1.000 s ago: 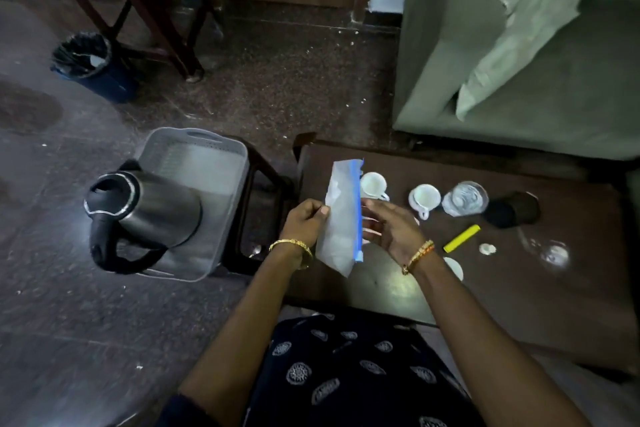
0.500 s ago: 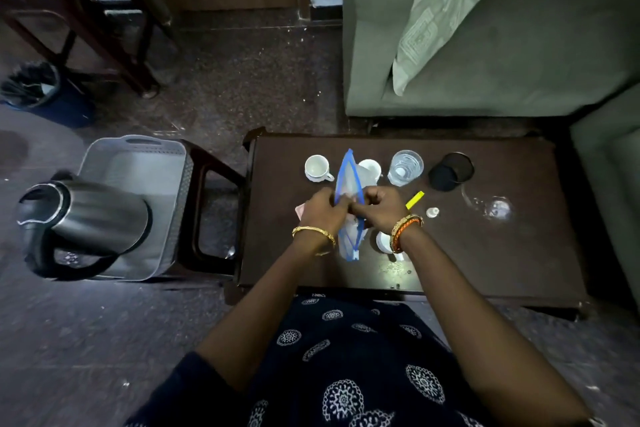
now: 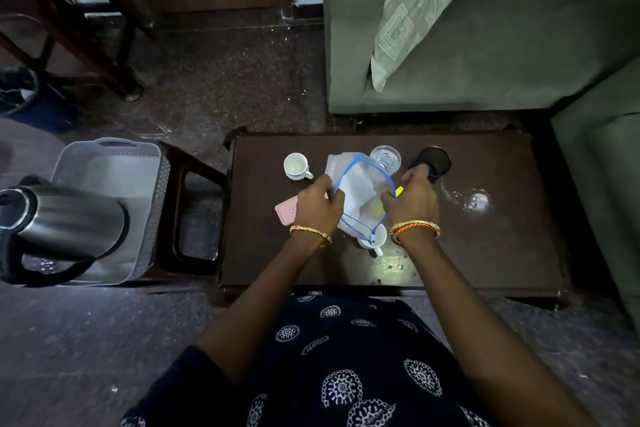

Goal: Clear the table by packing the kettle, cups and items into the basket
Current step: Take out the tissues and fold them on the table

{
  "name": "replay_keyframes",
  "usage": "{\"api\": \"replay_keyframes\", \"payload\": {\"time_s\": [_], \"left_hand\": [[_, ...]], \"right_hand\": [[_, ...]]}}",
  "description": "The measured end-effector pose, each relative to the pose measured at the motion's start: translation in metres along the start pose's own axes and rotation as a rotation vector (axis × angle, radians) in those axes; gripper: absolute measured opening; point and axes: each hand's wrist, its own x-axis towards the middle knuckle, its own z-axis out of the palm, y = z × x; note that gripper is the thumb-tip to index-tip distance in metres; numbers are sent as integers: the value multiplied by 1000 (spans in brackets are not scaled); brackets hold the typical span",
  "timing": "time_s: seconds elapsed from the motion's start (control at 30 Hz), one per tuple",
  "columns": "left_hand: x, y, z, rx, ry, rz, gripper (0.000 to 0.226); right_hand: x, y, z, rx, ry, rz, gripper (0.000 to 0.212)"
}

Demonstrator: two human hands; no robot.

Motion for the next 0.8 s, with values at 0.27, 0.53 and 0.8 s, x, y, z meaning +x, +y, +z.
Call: {"api": "replay_keyframes", "payload": {"time_s": [0.27,0.53,0.8], "left_hand": [[0,12,12,-36,-37,-31,33],[1,16,19,-42,-29,-53,43],[-3,5,30,-67,-139,-40,22]], "right_hand": [[-8,-9,-9,143,5,97,23],[-18,-20,-3,85,-182,-25,23],[-3,-18,20,-199,-267,-9,43]]}}
